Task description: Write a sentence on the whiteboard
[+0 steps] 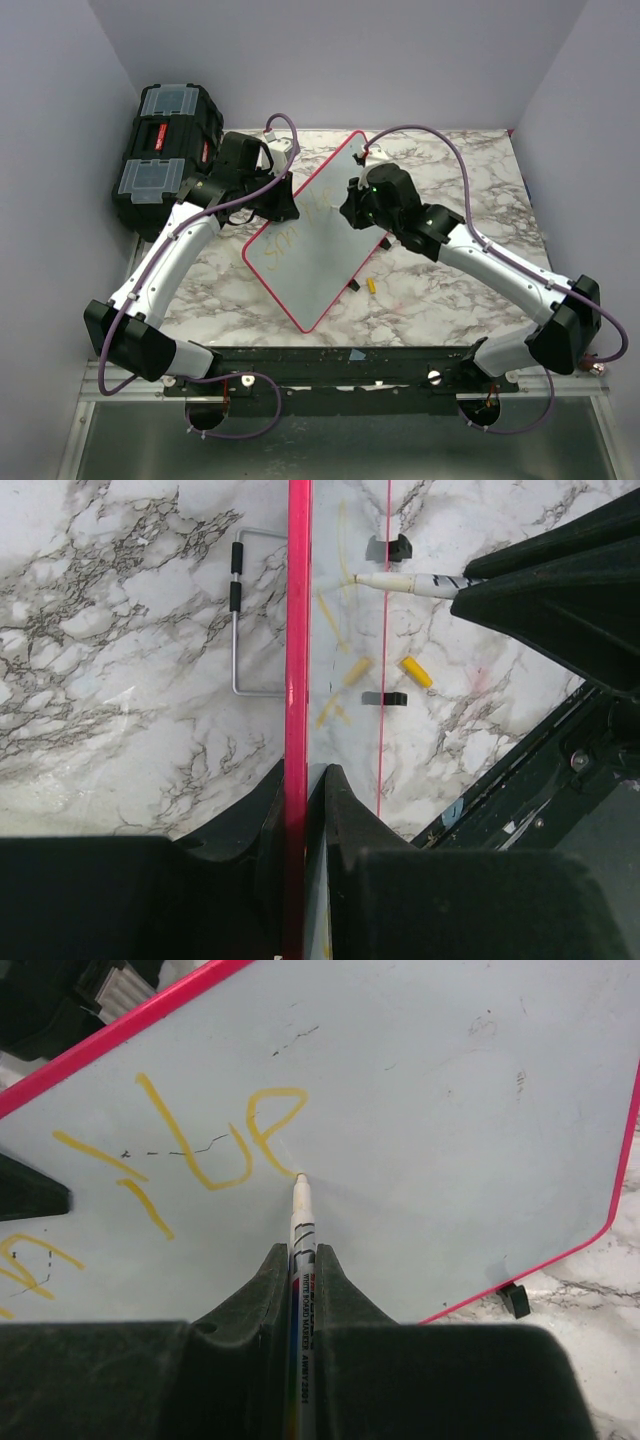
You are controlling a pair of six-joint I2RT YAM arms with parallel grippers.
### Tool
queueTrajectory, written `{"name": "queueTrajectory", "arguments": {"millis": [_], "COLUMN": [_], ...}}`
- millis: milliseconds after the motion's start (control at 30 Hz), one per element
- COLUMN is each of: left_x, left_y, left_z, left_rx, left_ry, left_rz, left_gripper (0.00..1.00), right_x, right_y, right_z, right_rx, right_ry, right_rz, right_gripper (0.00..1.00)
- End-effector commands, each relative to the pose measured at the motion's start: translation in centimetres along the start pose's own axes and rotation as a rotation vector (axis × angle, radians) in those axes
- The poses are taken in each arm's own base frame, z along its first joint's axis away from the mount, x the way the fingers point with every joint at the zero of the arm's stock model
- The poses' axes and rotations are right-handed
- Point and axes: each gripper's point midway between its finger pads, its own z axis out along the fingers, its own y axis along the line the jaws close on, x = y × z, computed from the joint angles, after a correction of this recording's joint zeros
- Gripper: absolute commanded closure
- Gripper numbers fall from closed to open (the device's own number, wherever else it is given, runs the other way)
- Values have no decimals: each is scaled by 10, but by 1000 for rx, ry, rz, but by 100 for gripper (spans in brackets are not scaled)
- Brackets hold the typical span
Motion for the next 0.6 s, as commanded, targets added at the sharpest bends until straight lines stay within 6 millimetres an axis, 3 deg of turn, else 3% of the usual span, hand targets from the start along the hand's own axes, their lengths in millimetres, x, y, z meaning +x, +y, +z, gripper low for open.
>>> {"name": "queueTrajectory", "arguments": {"millis": [0, 233, 367, 567], "left_x": [-16, -18, -19, -21], "left_y": [10, 10, 9, 8], "left_z": [-6, -7, -7, -6], "left_rx": [-65, -64, -62, -54], "left_ry": [-61, -65, -70, -77], "left_rz": [103, 105, 107, 109], "left_gripper": [100, 100, 100, 100], "right_x": [-2, -43, -64, -60], "right_y": [-13, -45, -42, -29], "right_z": [11, -6, -25, -43], "right_rx": [97, 288, 268, 165], "right_ry": [-4, -124, -184, -194], "right_rz": [-5, -44, -29, -1], "right_gripper": [99, 99, 99, 99]}}
